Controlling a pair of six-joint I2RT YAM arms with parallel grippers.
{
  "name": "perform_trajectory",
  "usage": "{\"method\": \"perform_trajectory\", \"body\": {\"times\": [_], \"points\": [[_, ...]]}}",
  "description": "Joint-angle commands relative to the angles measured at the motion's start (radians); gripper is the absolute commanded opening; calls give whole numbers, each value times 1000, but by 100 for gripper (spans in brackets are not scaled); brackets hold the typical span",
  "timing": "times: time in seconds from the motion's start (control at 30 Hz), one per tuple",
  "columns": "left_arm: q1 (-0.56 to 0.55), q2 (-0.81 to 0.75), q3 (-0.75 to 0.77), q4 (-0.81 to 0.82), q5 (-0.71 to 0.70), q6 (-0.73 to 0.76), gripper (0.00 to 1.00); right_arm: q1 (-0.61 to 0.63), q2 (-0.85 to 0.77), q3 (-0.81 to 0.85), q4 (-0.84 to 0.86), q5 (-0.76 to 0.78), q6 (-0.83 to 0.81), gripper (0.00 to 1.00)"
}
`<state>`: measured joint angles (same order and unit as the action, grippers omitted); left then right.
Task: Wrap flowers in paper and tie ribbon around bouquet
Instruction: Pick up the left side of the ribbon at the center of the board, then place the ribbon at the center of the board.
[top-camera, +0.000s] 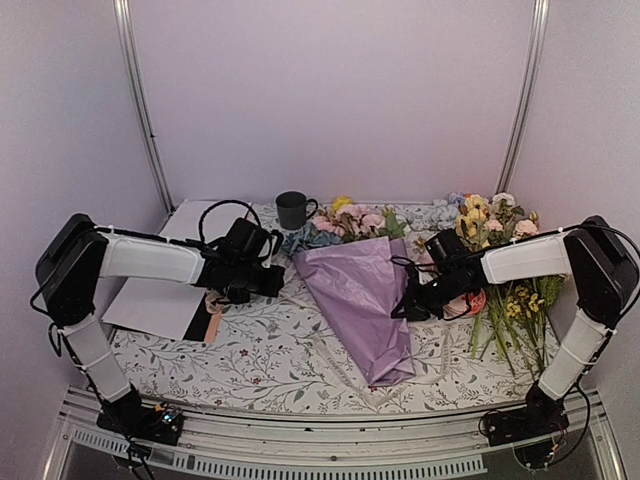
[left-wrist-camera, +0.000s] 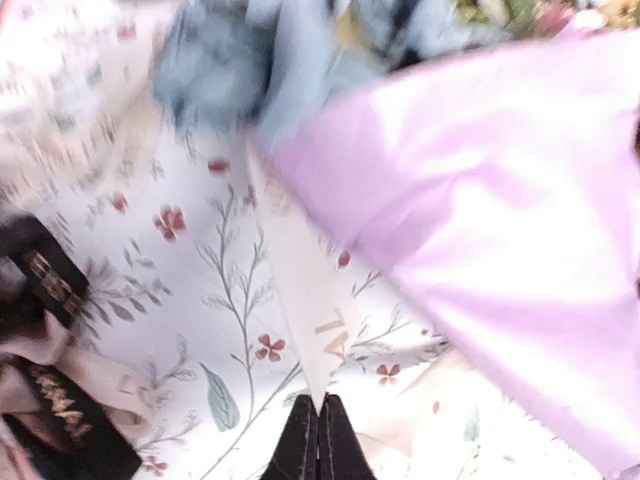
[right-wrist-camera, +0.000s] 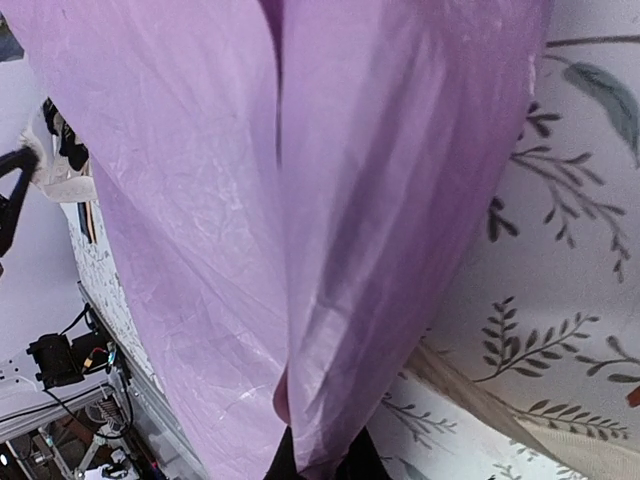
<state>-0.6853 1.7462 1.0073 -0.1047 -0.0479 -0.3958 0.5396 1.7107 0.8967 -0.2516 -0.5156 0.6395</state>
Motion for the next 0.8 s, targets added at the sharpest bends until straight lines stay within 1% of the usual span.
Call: {"method": "perform_trajectory", "body": {"times": [0.0, 0.17, 0.23, 0.3, 0.4, 0.53, 0.67, 0.77], "points": [[-24, -137, 9, 88, -40, 108, 0, 56, -2, 52, -9, -106, -10, 0], [-155, -287, 55, 186, -42, 341, 0, 95, 5, 50, 29, -133, 26, 0], [-198, -324, 92, 202, -26, 386, 0, 101, 12, 47, 44, -132, 42, 0], [-221, -333, 152, 186, 14, 397, 0, 110, 22, 46, 58, -131, 51, 0], [-245, -324, 229, 190, 68, 431, 0, 121, 39, 48, 69, -133, 58, 0], [-252, -251, 309, 168, 101, 461, 0, 127, 49, 47, 82, -124, 64, 0], [-265, -182, 403, 149, 225, 487, 0, 129, 50, 37, 87, -118, 68, 0], [-287, -157, 437, 149, 245, 506, 0, 129, 51, 31, 89, -114, 69, 0]]}}
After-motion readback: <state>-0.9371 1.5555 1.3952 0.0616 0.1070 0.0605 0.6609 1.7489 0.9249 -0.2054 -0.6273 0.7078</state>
